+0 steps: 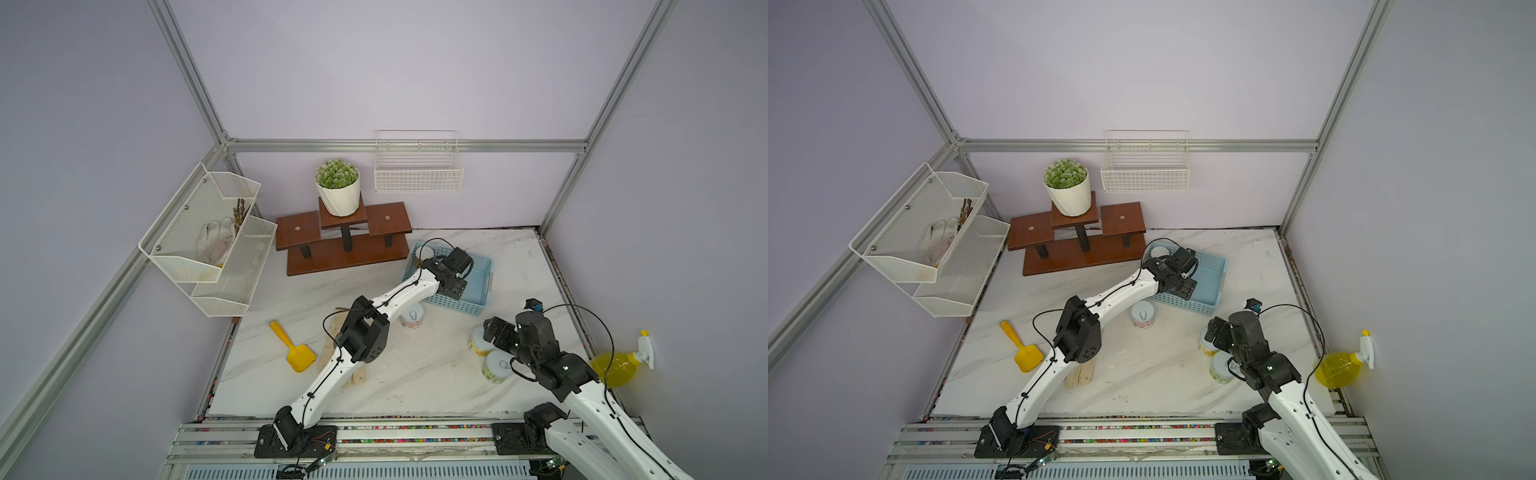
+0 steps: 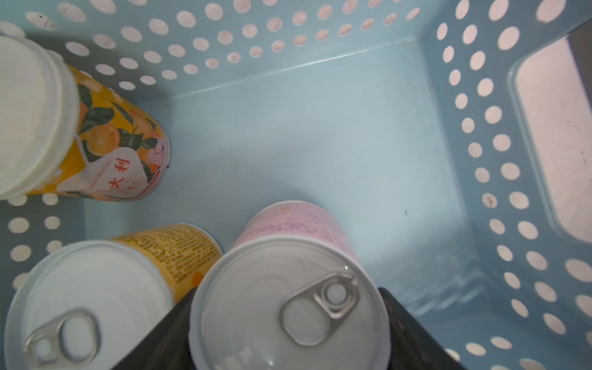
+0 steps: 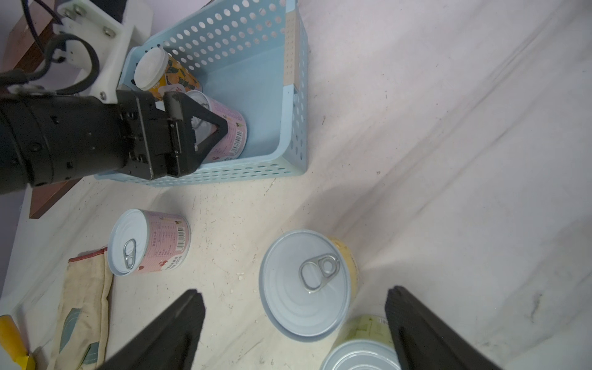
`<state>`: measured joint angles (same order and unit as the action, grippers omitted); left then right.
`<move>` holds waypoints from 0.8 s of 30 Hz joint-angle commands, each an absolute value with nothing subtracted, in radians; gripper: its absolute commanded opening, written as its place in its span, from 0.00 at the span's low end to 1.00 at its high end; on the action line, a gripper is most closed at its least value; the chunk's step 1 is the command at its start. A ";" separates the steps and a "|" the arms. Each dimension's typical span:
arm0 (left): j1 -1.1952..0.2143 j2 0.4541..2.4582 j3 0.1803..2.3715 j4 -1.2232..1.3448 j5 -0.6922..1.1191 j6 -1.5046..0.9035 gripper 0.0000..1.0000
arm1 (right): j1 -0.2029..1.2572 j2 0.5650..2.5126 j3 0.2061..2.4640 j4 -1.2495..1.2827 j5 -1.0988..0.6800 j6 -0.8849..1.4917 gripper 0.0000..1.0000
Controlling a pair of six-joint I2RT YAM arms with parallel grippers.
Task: Put the canned food in the basket
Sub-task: Place the canned food in the basket.
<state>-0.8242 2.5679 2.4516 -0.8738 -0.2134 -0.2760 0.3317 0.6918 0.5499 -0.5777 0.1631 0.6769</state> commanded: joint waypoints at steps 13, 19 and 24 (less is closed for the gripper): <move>-0.818 2.556 2.501 -0.855 -0.192 -0.258 1.00 | 0.330 0.631 0.558 -0.604 0.210 0.701 0.95; -0.816 2.511 2.533 -0.859 -0.174 -0.257 1.00 | 0.330 0.642 0.559 -0.604 0.184 0.687 0.95; -0.817 2.420 2.545 -0.853 -0.152 -0.259 1.00 | 0.330 0.684 0.570 -0.602 0.128 0.656 0.94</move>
